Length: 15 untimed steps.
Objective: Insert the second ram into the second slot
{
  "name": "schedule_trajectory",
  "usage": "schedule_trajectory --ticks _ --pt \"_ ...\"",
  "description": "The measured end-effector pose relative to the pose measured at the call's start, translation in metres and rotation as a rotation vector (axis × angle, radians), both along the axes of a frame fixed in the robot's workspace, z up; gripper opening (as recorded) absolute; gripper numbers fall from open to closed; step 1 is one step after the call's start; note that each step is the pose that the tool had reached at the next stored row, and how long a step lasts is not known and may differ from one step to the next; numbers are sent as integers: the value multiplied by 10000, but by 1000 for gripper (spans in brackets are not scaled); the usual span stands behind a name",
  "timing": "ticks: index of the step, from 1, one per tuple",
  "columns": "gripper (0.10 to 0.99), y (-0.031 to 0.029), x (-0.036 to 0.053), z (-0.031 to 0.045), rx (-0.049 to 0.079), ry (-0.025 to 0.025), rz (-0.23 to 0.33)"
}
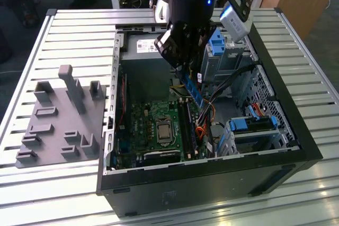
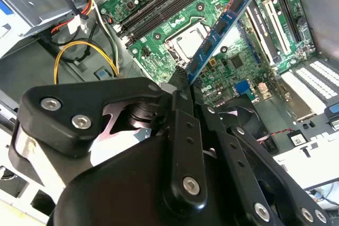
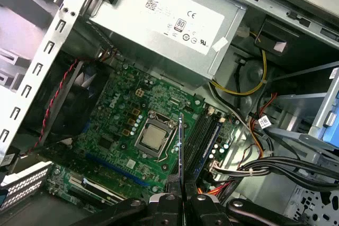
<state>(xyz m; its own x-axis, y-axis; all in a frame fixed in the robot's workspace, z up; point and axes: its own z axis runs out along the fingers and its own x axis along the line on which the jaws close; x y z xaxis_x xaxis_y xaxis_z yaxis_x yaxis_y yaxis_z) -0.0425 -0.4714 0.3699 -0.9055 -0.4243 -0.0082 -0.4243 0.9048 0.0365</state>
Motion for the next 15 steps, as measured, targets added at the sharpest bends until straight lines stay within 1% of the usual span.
schedule_trajectory --ticks 8,9,15 --pt "137 0 0 0 -1 0 -280" --pt "137 0 0 0 -1 0 -486" --pt "137 0 0 0 -1 0 -708"
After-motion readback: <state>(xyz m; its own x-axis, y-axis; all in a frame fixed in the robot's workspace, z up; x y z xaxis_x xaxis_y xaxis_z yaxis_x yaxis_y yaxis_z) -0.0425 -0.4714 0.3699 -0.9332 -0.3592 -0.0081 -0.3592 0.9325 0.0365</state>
